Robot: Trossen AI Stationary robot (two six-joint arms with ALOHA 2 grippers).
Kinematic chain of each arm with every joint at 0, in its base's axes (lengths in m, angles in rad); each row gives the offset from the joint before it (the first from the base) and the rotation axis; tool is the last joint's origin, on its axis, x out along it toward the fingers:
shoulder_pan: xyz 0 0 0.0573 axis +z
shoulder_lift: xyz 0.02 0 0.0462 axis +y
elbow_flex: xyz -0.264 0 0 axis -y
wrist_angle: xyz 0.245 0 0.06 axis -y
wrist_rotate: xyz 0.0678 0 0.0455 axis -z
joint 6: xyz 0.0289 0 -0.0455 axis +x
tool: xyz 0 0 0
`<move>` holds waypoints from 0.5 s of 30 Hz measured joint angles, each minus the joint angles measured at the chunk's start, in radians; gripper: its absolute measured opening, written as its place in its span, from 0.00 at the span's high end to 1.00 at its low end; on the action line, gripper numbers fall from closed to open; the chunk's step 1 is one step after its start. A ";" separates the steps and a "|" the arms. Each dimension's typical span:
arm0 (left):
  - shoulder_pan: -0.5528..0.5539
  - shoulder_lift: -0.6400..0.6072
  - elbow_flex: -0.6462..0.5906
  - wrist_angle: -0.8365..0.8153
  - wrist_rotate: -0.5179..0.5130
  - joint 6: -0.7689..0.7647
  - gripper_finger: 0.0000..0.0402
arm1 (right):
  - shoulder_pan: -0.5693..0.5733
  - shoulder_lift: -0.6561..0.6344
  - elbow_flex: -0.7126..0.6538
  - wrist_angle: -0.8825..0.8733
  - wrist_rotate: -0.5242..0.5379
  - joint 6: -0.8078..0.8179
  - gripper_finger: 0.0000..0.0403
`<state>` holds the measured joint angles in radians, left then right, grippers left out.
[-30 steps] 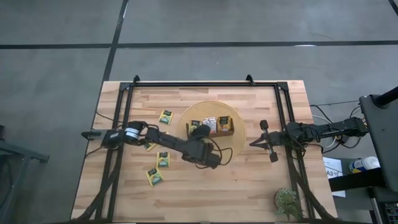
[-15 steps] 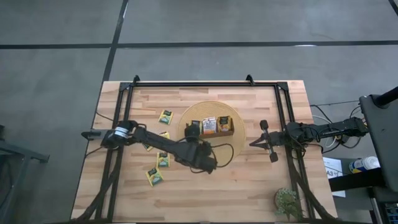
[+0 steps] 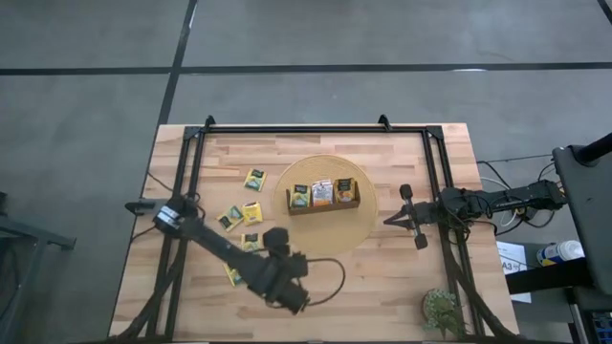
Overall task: Pick & Place Tea
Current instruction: Put the yellow tea bag into the left section of the wooden organizer
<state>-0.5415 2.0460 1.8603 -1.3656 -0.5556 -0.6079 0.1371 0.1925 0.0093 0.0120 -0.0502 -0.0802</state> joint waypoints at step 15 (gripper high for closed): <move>-0.154 0.000 -0.001 -0.123 0.125 -0.318 0.69 | 0.000 0.000 0.000 0.000 0.000 -0.001 0.98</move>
<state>-0.6959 2.0457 1.8595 -1.4885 -0.4306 -0.9259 0.1371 0.1925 0.0094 0.0120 -0.0498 -0.0814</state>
